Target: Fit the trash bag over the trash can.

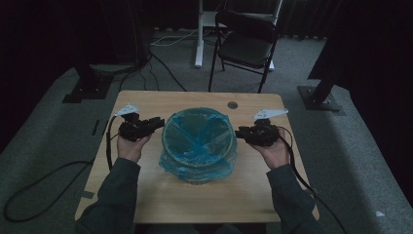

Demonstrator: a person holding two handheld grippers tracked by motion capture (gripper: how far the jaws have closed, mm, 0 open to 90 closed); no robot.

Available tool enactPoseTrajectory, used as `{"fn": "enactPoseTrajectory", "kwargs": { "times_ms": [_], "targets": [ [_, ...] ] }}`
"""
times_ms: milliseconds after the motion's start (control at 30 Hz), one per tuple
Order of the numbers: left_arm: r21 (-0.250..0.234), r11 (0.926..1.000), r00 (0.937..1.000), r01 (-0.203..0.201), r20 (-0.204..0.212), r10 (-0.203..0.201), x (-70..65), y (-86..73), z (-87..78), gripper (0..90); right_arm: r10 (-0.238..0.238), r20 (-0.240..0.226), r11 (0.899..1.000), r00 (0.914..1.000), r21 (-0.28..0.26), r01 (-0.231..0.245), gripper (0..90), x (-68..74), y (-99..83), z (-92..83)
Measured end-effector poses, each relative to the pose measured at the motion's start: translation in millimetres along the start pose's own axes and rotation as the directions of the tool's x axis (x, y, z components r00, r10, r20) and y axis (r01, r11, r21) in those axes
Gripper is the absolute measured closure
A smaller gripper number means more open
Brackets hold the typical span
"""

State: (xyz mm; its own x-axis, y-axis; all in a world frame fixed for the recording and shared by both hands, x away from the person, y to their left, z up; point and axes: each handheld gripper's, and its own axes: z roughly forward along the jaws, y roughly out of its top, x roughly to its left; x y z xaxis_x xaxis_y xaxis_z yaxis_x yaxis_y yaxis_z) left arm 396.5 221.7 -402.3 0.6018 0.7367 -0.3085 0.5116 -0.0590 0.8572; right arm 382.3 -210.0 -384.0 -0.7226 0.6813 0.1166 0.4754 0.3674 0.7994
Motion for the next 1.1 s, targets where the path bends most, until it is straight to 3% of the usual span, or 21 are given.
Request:
{"fn": "enactPoseTrajectory", "kwargs": {
  "times_ms": [100,267,467,667,1100],
  "targets": [
    [-0.003,0.9999,0.9999,-0.011,-0.004,0.011,1.6,0.9,-5.9,63.0,-0.032,-0.019,0.999,0.9993,-0.013,0.032,64.0,2.9,-6.0,-5.0],
    [-0.023,0.9995,0.9998,-0.020,0.003,0.020,1.7,4.4,-14.4,61.1,-0.044,-0.022,0.999,0.9988,-0.026,0.043,61.7,7.6,-12.8,-9.5],
    [-0.030,0.9972,0.9971,-0.069,0.029,0.070,-7.3,17.3,-22.3,60.2,-0.048,-0.026,0.998,0.9985,-0.031,0.047,59.1,12.6,-18.7,-8.0],
    [-0.025,0.9938,0.9930,-0.108,0.046,0.109,-16.8,26.9,-23.0,59.5,-0.048,-0.036,0.999,0.9982,-0.025,0.047,59.3,14.6,-23.0,-5.0],
    [-0.028,0.9879,0.9840,-0.152,0.089,0.154,-33.6,41.1,-17.2,59.4,-0.059,-0.046,0.998,0.9972,-0.019,0.059,61.1,16.5,-26.0,-3.7]
  ]
}}
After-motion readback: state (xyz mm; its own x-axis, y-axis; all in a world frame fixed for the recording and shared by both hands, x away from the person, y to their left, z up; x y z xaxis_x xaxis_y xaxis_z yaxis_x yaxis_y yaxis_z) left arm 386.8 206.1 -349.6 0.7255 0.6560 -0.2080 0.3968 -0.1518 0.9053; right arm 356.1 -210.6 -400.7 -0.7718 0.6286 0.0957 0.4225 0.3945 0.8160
